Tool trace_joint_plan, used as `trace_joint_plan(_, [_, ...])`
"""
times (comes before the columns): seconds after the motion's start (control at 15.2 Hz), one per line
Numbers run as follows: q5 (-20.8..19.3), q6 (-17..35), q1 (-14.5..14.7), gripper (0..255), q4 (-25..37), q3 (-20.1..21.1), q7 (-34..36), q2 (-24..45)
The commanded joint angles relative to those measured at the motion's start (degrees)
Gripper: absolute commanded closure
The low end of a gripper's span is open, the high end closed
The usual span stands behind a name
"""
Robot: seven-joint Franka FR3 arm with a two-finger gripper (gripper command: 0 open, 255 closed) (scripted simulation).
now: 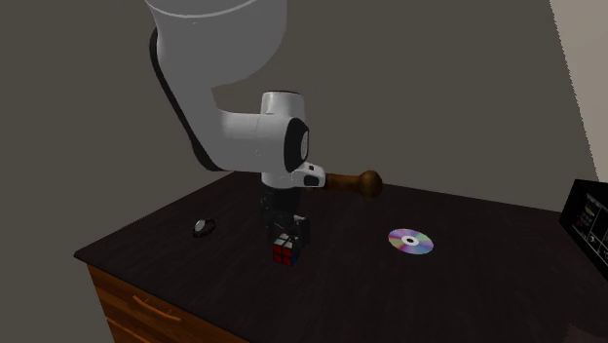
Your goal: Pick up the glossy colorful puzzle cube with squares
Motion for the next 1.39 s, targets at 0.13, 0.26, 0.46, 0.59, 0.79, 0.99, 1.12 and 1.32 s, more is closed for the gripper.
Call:
trace_joint_plan(0.13, [-0.4, 1.2, 0.2, 0, 0.4, -0.4, 0.1, 1.6])
trace_joint_plan(0.26, [-0.4, 1.2, 0.3, 255, 0.3, -0.4, 0.2, 1.5])
trace_joint_plan(0.46, [-0.4, 1.2, 0.3, 255, 0.3, -0.4, 0.2, 1.5])
trace_joint_plan(0.59, [-0.4, 1.2, 0.3, 255, 0.3, -0.4, 0.2, 1.5])
trace_joint_plan(0.79, [-0.4, 1.2, 0.2, 255, 0.4, -0.4, 0.1, 1.6])
trace_joint_plan(0.99, [0.0, -0.1, -0.1, 255, -0.1, 0.0, -0.1, -0.2])
trace_joint_plan(1.12, [0.3, -0.9, -0.3, 255, -0.4, 0.3, -0.2, -1.3])
trace_joint_plan(1.32, [0.8, -2.2, -0.6, 255, -0.7, 0.8, -0.4, -3.0])
